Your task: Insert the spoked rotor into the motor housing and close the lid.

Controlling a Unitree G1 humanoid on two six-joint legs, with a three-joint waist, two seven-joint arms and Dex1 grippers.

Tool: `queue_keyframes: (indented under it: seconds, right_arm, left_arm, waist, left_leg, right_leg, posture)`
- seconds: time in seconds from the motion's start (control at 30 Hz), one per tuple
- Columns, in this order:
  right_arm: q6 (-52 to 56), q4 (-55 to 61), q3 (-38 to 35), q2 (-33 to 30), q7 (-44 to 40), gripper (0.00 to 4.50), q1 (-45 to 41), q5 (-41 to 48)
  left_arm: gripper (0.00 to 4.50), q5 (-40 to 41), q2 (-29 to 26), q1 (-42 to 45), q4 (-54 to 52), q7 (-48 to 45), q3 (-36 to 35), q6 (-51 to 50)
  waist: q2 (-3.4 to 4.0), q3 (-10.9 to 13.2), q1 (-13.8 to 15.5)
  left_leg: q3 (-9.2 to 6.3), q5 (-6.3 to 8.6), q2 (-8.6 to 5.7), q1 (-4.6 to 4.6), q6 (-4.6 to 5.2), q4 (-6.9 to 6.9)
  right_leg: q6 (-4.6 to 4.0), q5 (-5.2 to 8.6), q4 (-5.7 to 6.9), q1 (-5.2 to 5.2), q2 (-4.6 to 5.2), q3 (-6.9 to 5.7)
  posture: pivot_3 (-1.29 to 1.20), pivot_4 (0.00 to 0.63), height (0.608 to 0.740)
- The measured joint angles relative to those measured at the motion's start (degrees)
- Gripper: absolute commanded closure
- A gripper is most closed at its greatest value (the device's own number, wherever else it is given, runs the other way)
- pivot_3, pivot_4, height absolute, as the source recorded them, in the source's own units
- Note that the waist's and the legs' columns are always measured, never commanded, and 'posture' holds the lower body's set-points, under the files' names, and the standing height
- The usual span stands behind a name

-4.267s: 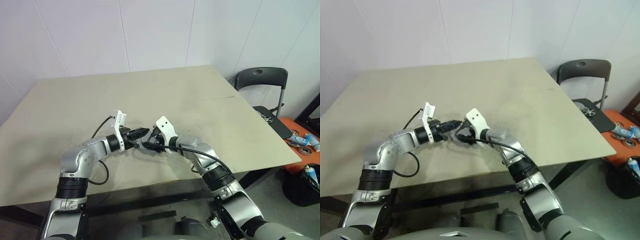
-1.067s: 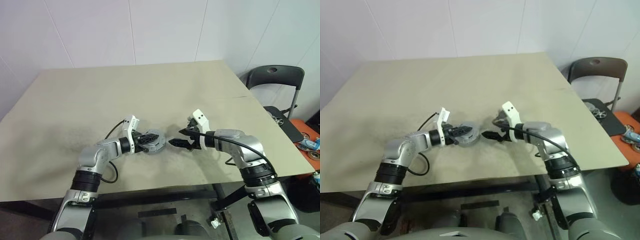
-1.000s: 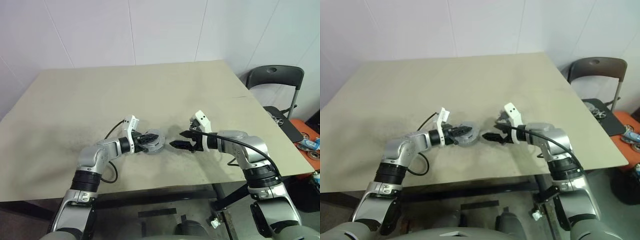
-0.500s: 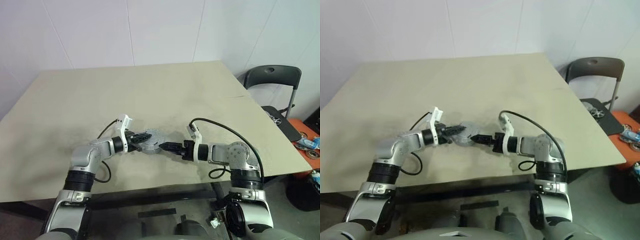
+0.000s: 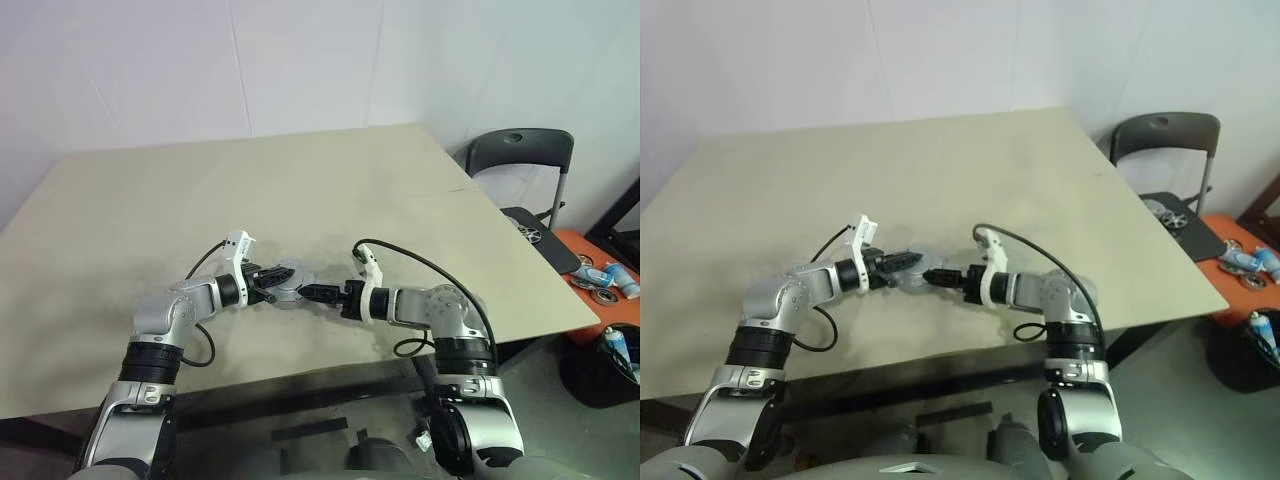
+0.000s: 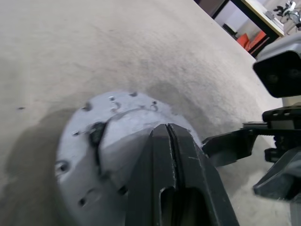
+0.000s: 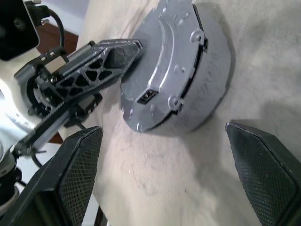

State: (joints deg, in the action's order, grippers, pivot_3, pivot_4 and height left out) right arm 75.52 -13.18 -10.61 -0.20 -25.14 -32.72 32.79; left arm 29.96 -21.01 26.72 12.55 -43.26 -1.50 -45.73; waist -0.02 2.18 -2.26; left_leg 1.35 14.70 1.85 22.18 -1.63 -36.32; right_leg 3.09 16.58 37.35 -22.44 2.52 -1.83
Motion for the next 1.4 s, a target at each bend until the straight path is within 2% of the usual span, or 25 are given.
queue_keyframes:
  seconds: [0.33, 0.73, 0.83, 1.13, 1.27, 1.3, 1.37, 1.4]
  right_arm:
    - [-2.42, -8.3, -0.08, 1.93, 2.45, 0.12, -5.65, -0.55]
    - [-4.67, -12.72, -0.83, 3.04, 3.03, 0.12, -7.57, -0.41]
    - [-5.63, -14.38, -1.29, 3.16, 3.05, 0.71, -8.3, -0.48]
    - [-8.58, -19.89, -3.22, 4.07, 3.27, 0.71, -10.98, -0.48]
    - [-9.39, -20.7, -4.2, 4.45, 3.31, 1.5, -11.79, -0.46]
    - [-9.63, -20.74, -4.45, 4.46, 3.32, 1.92, -12.03, -0.46]
    - [-9.8, -20.74, -5.34, 4.67, 3.22, 2.45, -12.34, 0.05]
    - [-10.0, -20.74, -5.46, 4.83, 3.2, 2.49, -12.47, 0.07]
  left_arm:
    - [4.5, 0.01, 0.14, -0.02, 0.68, 0.05, -0.45, 0.51]
    - [4.5, 0.12, -1.7, -1.21, 2.26, 1.62, -4.7, 2.14]
    - [4.5, 0.37, -1.86, -1.76, 1.66, 2.24, -5.3, 2.04]
    - [4.5, 0.62, -1.39, -2.31, 0.19, 3.33, -6.07, 1.32]
    - [4.5, 0.59, -1.42, -2.27, 0.2, 3.34, -6.26, 1.62]
    - [4.5, 0.58, -1.42, -2.26, 0.2, 3.37, -6.36, 1.68]
    - [4.5, 0.69, -1.42, -2.18, 0.11, 3.24, -6.66, 1.98]
    - [4.5, 0.66, -1.55, -2.02, 0.04, 3.24, -6.82, 2.22]
  waist:
    - [-0.04, -0.02, -0.5]
    - [-0.05, -0.02, -1.37]
    - [-0.07, -0.02, -1.47]
    - [-0.1, 0.0, -1.63]
    - [-0.1, 0.0, -1.61]
    - [-0.1, 0.0, -1.62]
    - [-0.1, 0.0, -1.6]
    - [-0.1, -0.01, -1.55]
  left_leg:
    - [0.08, 0.0, 0.01, -0.1, 0.0, 0.01]
    - [0.06, 0.0, 0.02, -0.25, 0.0, 0.02]
    - [0.06, 0.0, 0.02, -0.23, 0.0, 0.02]
    - [0.08, 0.0, 0.02, 0.0, 0.0, 0.04]
    - [0.08, 0.0, 0.01, 0.12, -0.01, 0.04]
    - [0.08, 0.0, 0.01, 0.13, -0.01, 0.04]
    - [0.08, 0.0, 0.01, 0.12, -0.01, 0.05]
    - [0.08, 0.0, 0.01, 0.11, -0.01, 0.04]
  right_leg:
    - [-0.02, -0.03, 0.1, -0.06, -0.03, 0.27]
    - [-0.07, -0.06, 0.2, -0.05, -0.09, 0.46]
    - [-0.06, -0.06, 0.2, -0.05, -0.04, 0.47]
    - [-0.06, -0.07, 0.2, -0.27, 0.01, 0.52]
    - [-0.05, -0.07, 0.2, -0.38, 0.04, 0.52]
    - [-0.05, -0.08, 0.2, -0.39, 0.04, 0.52]
    - [-0.05, -0.08, 0.2, -0.39, 0.04, 0.52]
    - [-0.05, -0.08, 0.21, -0.37, 0.04, 0.52]
  posture:
    - [0.0, 0.0, 0.74]
    - [0.0, 0.0, 0.74]
    - [0.0, 0.0, 0.74]
    - [0.0, 0.0, 0.74]
    - [0.0, 0.0, 0.74]
    - [0.0, 0.0, 0.74]
    - [0.0, 0.0, 0.74]
    - [0.0, 0.0, 0.74]
